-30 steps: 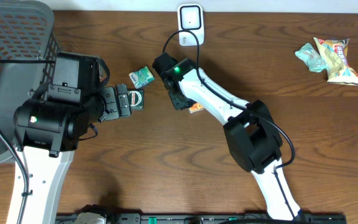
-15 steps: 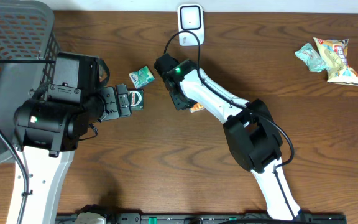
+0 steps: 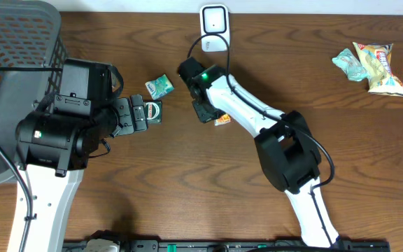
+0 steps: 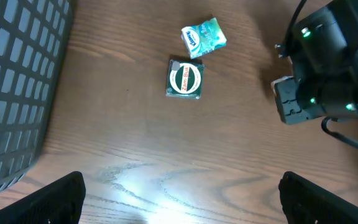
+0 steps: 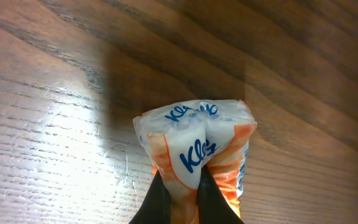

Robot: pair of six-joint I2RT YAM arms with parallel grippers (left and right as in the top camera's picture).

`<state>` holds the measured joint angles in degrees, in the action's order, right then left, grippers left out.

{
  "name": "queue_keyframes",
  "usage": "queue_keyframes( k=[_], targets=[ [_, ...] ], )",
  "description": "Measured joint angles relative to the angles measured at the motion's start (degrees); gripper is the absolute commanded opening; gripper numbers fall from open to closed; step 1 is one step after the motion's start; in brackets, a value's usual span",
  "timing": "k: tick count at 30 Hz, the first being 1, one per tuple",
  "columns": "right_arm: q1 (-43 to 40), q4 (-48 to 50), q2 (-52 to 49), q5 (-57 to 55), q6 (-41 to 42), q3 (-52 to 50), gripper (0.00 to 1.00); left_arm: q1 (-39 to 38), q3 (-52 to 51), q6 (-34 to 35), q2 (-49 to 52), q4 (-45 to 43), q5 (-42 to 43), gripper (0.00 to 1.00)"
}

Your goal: Scan the item barcode

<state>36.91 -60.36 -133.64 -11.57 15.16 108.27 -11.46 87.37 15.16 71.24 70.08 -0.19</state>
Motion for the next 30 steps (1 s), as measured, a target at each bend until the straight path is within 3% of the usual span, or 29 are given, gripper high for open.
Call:
queue_keyframes(
  k=[8,23,30],
  targets=[
    [-4.31,-1.90,0.13,12.87,-1.73,1.60,0.01,0.00,0.00,0.00,0.00,0.00,0.00,0.98],
    [-11.02,0.76,2.64,53.35,-13.77,1.60,0.01,0.00,0.00,0.00,0.00,0.00,0.00,0.98],
    [-14.16,1.22,2.69,60.85,-15.76,-0.26,0.01,0.00,0.00,0.00,0.00,0.00,0.00,0.98]
  ],
)
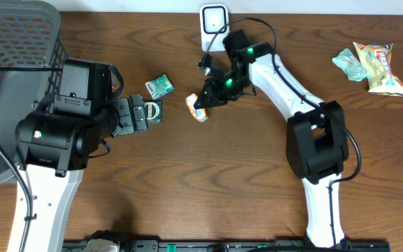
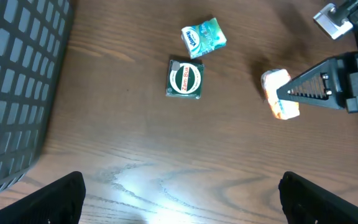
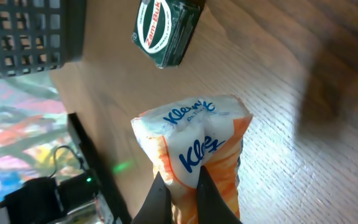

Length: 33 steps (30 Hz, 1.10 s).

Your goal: Scan the item barcode

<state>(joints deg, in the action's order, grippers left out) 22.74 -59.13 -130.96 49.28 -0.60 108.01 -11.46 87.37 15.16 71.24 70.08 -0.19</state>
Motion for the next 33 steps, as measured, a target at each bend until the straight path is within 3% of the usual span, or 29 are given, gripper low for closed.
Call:
queue_keyframes(
  k=[9,16,18,22,24,30,33],
  targets=[
    [-4.87,5.88,0.20,10.40,-2.67,-8.55,0.01,0.00,0.00,0.00,0.00,0.00,0.00,0.98],
    [-9.20,11.47,0.22,10.45,-2.38,-19.69,0.04,0.00,0.00,0.00,0.00,0.00,0.00,0.98],
    [-10.21,11.93,0.26,8.28,0.20,-21.24,0.09,0.00,0.00,0.00,0.00,0.00,0.00,0.98],
    [-11.98,10.62,1.44,2.84,4.15,-21.05,0.33,0.00,0.00,0.00,0.00,0.00,0.00,0.98],
    [-13.18,8.98,1.55,0.42,5.07,-20.59,0.40,0.00,0.00,0.00,0.00,0.00,0.00,0.98],
    [-16.24,-1.90,1.55,-7.19,5.97,-14.80,0.42,0.00,0.00,0.00,0.00,0.02,0.00,0.98],
    [-16.20,-7.98,2.23,-10.91,4.22,-10.62,0.49,0.00,0.00,0.00,0.00,0.00,0.00,0.98]
  ],
)
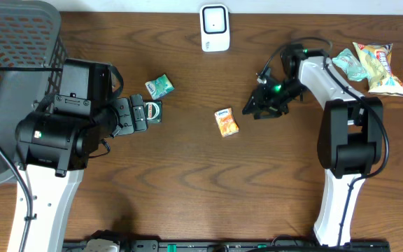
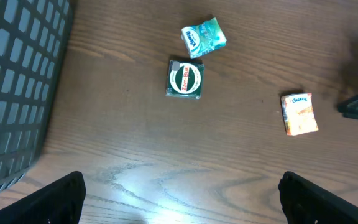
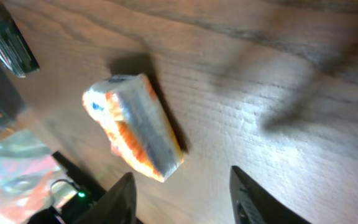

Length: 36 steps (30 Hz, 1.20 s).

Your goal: Scan the item barcode

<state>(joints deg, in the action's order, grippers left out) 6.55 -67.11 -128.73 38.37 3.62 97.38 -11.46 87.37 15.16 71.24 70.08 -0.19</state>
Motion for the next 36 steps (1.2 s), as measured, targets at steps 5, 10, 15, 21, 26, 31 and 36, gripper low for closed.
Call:
queue_keyframes(
  k=[5,10,15,21,26,31,36],
  targets=[
    [3.37,-1.88,3.30,-5.62,-2.14,2.10,0.96,0.00,0.00,0.00,0.00,0.00,0.00,0.98],
    [8.61,0.35,3.74,-10.51,-2.84,2.27,0.99,0.00,0.00,0.00,0.00,0.00,0.00,0.98],
    [12.61,4.66,3.74,-13.40,-3.02,2.27,0.99,0.00,0.00,0.00,0.00,0.02,0.00,0.98],
    [13.25,4.15,3.74,-16.13,-3.08,2.25,0.99,0.00,0.00,0.00,0.00,0.00,0.00,0.98],
    [13.25,5.05,3.74,-17.55,-4.44,0.44,0.87,0.00,0.00,0.00,0.00,0.00,0.00,0.98],
    [13.25,7.54,3.74,-17.14,-5.07,-2.80,0.69,0.00,0.00,0.00,0.00,0.00,0.00,0.98],
    [13.42,9.09,3.74,-16.52,-5.57,-3.98,0.65,0.00,0.00,0.00,0.00,0.00,0.00,0.98]
  ],
)
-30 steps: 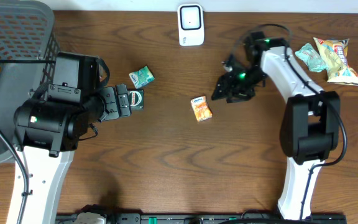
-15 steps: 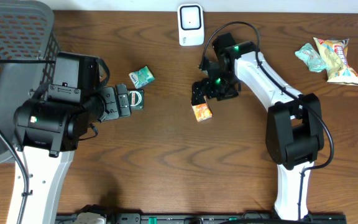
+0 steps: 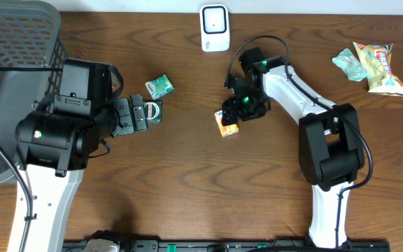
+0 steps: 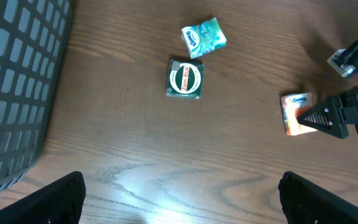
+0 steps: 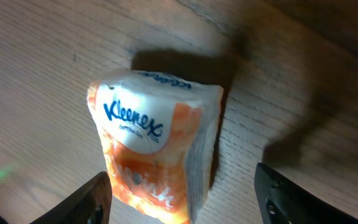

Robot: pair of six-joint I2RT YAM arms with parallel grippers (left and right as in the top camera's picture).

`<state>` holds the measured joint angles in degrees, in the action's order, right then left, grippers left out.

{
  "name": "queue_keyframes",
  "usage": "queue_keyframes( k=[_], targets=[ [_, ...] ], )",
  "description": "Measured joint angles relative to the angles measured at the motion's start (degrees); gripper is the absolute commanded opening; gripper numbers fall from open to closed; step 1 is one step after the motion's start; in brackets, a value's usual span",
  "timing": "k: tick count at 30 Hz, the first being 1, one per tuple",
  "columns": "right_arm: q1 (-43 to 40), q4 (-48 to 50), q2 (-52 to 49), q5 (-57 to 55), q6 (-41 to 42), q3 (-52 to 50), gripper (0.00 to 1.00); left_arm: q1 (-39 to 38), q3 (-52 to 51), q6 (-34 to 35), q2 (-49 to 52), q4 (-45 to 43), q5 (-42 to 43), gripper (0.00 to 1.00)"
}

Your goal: Scan the item barcode

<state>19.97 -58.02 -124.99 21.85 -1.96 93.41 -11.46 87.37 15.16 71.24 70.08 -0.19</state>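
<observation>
An orange and white Kleenex tissue pack (image 3: 226,123) lies flat on the wooden table (image 3: 187,189), label up (image 5: 157,146). My right gripper (image 5: 182,199) is open directly over it, one finger on each side, not touching; in the overhead view it (image 3: 238,112) sits at the pack's upper right. The white barcode scanner (image 3: 215,28) stands at the table's far edge. My left gripper (image 4: 182,199) is open over bare wood, well left of the pack (image 4: 299,114).
A dark green Zam-Buk tin (image 4: 185,79) and a small teal packet (image 4: 203,37) lie left of centre. A grey mesh basket (image 3: 16,49) fills the far left. Two snack packets (image 3: 369,64) lie at the far right.
My right gripper has moved from the right of the tissue pack to directly over it, fingers open and straddling it. The pack lies where it was. The left arm has not moved.
My right gripper first held the tissue pack low over the table. Then it held the pack up near the scanner. Then the pack lay on the table with the gripper open and away to its right. Now the open gripper is over the pack again.
</observation>
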Motion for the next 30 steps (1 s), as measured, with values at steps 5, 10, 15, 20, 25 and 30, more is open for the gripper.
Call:
queue_keyframes(
  k=[5,10,15,20,25,30],
  targets=[
    [1.22,0.79,0.00,0.24,0.02,-0.07,0.57,0.00,0.00,0.00,0.00,0.00,0.00,0.98],
    [2.78,1.97,0.00,0.26,0.50,-0.22,0.51,0.00,0.00,0.00,0.00,0.00,0.00,0.98],
    [2.97,2.60,0.00,-0.26,1.62,-0.90,0.42,0.00,0.00,0.00,0.00,0.00,0.00,0.98],
    [2.78,2.62,0.00,-0.24,1.79,-0.96,0.40,0.00,0.00,0.00,0.00,0.00,0.00,0.97],
    [2.78,4.07,0.00,-0.22,1.90,-1.92,0.42,0.00,0.00,0.00,0.00,0.00,0.00,0.98],
    [2.69,8.57,0.85,2.36,2.19,-5.55,0.01,0.00,0.00,0.00,0.00,0.00,0.00,0.98]
  ],
)
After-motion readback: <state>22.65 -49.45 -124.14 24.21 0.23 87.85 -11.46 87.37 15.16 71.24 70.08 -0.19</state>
